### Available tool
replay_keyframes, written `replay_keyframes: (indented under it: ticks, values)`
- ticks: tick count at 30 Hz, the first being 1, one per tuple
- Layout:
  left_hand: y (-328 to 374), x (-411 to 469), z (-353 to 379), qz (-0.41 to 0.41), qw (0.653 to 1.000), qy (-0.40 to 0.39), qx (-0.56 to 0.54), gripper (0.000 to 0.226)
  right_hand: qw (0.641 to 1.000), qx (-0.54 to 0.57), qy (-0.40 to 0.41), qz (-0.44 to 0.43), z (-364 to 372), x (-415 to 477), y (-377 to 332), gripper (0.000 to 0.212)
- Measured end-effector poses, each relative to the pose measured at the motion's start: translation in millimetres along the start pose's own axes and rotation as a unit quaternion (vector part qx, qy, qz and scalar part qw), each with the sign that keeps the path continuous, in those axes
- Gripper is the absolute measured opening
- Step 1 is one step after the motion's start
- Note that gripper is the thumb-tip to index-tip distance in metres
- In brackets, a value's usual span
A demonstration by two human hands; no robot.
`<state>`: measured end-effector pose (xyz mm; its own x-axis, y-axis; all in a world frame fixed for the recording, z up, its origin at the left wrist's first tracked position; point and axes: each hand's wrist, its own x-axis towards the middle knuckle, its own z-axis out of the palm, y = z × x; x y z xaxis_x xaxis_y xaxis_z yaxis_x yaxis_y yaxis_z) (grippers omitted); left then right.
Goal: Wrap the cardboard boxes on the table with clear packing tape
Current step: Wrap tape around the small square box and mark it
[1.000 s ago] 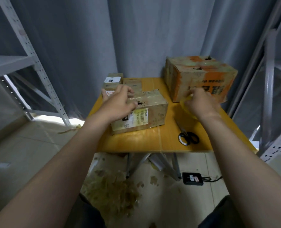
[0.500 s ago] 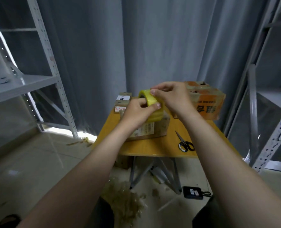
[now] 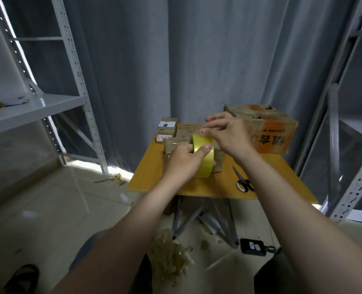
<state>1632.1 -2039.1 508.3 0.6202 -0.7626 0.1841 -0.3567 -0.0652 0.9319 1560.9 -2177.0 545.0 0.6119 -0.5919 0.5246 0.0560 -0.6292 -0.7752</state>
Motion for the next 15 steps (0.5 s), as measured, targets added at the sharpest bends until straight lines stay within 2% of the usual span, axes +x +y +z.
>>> replay_keyframes:
  ticks: [3, 4, 7, 10, 12, 15]
  values:
    - [-3, 0, 0, -0.018, 0.998, 0.026, 0.058, 0.067, 0.999, 0.046, 0.015, 0.016, 5, -3, 9, 0.018]
    - [-5, 0, -1, -0.032, 0.998, 0.029, 0.053, 0.067, 0.998, 0.064, 0.016, 0.019, 6, -3, 9, 0.018]
    - [-10, -7, 0, -0.067, 0.998, 0.015, -0.008, 0.041, 0.999, 0.051, -0.018, 0.0, 9, -1, 4, 0.014]
    - [-24, -16, 7, -0.048, 0.998, -0.028, -0.02, 0.053, 0.995, 0.077, -0.035, 0.046, 8, 6, 7, 0.016]
    - [-26, -19, 12, -0.041, 0.997, -0.049, -0.049, 0.05, 0.991, 0.101, -0.023, 0.091, 3, 12, 16, 0.018]
    - [-24, -13, 16, -0.051, 0.998, -0.033, 0.008, 0.054, 0.987, 0.096, -0.016, 0.13, 1, 19, 28, 0.018]
